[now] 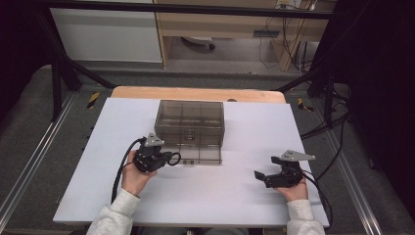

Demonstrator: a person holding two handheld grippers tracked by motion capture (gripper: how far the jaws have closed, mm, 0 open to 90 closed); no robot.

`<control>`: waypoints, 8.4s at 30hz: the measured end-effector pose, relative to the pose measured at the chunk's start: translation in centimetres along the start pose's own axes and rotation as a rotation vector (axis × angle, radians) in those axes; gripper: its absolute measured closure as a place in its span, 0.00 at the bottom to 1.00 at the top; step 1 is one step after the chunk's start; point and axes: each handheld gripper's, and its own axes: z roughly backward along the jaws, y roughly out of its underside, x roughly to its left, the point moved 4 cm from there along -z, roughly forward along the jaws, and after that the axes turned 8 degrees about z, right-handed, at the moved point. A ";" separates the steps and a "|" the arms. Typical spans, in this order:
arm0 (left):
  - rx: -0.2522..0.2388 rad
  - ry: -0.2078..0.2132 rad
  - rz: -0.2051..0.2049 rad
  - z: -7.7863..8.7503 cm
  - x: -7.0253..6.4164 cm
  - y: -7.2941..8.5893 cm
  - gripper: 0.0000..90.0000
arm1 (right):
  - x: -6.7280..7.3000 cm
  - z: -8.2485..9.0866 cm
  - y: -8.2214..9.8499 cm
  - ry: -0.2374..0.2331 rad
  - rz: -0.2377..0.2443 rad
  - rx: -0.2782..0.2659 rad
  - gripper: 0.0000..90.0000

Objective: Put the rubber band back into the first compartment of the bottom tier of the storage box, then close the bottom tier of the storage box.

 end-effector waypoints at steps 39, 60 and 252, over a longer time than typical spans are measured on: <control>-0.018 -0.072 0.025 -0.8 2.5 -0.5 0.96 | -0.1 0.0 0.0 0.003 0.003 0.001 0.00; -0.026 -0.117 0.023 -2.1 3.7 -0.5 0.96 | -0.1 0.0 0.0 0.003 0.003 0.001 0.00; 0.082 0.093 -0.041 -2.9 -1.1 3.3 0.82 | -0.1 0.1 0.1 -0.001 0.000 0.004 0.00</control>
